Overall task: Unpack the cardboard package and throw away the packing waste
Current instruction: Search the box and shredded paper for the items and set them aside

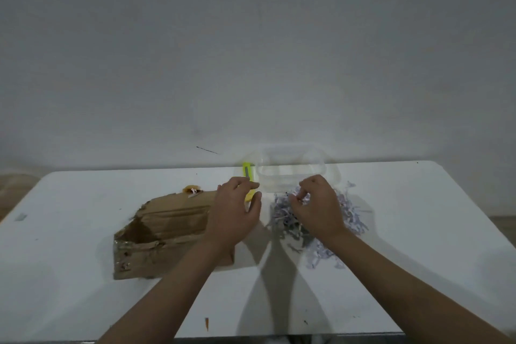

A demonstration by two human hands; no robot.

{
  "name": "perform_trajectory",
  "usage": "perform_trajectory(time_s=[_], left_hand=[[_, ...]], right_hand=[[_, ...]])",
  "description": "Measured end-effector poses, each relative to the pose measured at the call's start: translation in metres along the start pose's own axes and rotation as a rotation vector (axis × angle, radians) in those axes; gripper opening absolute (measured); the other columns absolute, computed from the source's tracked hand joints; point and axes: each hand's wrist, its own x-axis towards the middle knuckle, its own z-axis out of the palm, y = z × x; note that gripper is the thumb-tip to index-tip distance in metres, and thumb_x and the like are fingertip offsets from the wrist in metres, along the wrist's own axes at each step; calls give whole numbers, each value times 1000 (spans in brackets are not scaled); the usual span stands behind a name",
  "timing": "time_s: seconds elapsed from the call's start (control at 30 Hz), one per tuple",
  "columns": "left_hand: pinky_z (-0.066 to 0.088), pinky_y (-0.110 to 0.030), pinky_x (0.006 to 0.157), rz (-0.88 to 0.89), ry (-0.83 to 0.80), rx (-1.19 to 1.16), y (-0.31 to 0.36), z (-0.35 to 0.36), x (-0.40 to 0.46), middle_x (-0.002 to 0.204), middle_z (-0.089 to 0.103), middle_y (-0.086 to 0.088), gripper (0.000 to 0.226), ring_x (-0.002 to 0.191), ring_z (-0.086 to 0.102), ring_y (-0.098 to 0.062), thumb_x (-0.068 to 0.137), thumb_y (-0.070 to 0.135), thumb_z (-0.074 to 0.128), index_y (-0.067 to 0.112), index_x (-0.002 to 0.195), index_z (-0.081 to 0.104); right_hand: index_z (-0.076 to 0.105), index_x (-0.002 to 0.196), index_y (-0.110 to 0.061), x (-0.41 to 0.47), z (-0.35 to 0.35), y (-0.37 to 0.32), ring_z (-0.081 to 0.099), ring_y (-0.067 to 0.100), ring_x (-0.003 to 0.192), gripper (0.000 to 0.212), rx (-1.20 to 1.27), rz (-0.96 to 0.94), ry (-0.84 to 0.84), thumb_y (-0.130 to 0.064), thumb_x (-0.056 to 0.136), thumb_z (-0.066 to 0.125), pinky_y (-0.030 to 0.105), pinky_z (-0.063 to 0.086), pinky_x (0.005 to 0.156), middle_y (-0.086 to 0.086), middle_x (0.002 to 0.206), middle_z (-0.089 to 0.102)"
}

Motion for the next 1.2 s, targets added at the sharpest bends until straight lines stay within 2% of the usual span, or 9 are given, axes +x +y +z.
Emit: perform_trajectory(time_s=[0.13, 0.2, 0.27, 0.33, 0.47, 0.6, 0.83, 1.03, 1.2], left_hand=[[43, -34, 88, -1, 57, 36, -36, -33, -4, 102, 65, -3, 43, 97, 62, -21, 79, 42, 42, 13, 96, 70], [41, -39, 92, -58, 63, 55, -56, -48, -7, 102, 65, -2, 39, 99, 61, -22, 78, 40, 46, 15, 97, 70], [39, -49, 98, -126, 44, 90, -74, -63, -11, 107, 64, -1, 35, 103, 59, -22, 79, 38, 50, 17, 100, 68], [37, -51, 99, -167, 10, 137, -93, -78, -16, 113, 62, -2, 34, 107, 56, -22, 82, 39, 52, 19, 104, 67], [33, -48, 102, -289, -36, 178, -125, -100, -22, 122, 58, -3, 32, 114, 52, -25, 84, 35, 61, 19, 111, 63], [36, -52, 102, -385, -134, 187, -153, -113, -29, 130, 52, -7, 43, 120, 48, -28, 83, 42, 59, 20, 119, 59], [41, -46, 102, -318, -285, 246, -174, -106, -52, 152, 29, -9, 52, 133, 33, -35, 87, 42, 52, 19, 134, 44], [53, -48, 84, -174, -149, 273, -171, -98, -71, 152, 32, -6, 61, 138, 29, -35, 86, 45, 47, 16, 139, 41], [55, -43, 80, -104, -78, 241, -175, -94, -75, 151, 35, -10, 69, 136, 33, -37, 82, 53, 44, 12, 138, 44]], right_hand=[[57, 84, -11, 0, 14, -18, 53, 28, 88, 22, -174, 172, -153, 4, 68, 61, 33, 45, 65, 8, 99, 48], [61, 90, -11, -3, 23, -28, 54, 32, 105, 24, -203, 182, -147, 1, 69, 61, 37, 43, 84, 8, 110, 53], [66, 92, -12, -6, 34, -43, 37, 31, 135, 19, -247, 175, -137, -5, 76, 60, 53, 17, 112, 7, 133, 53], [69, 98, -12, -7, 47, -59, 16, 25, 146, 20, -266, 168, -145, -8, 82, 57, 54, -4, 115, 5, 148, 41], [69, 103, -9, -15, 71, -92, 32, 26, 141, 22, 3, 88, -100, -4, 84, 58, 43, 17, 117, 9, 144, 47], [66, 109, -8, -22, 95, -124, 49, 20, 125, 24, 133, 130, -169, -9, 87, 60, 10, 29, 89, 7, 131, 57], [65, 105, -11, -42, 118, -125, 59, 23, 102, 21, 9, 46, -189, -11, 84, 61, 24, 43, 81, 6, 106, 63], [65, 111, -10, -68, 128, -112, 55, 22, 119, 29, -34, -43, -74, -24, 87, 56, 29, 48, 93, 7, 125, 59], [65, 112, -9, -78, 130, -109, 51, 19, 124, 36, 3, -60, -67, -32, 89, 52, 14, 37, 100, 7, 129, 58]])
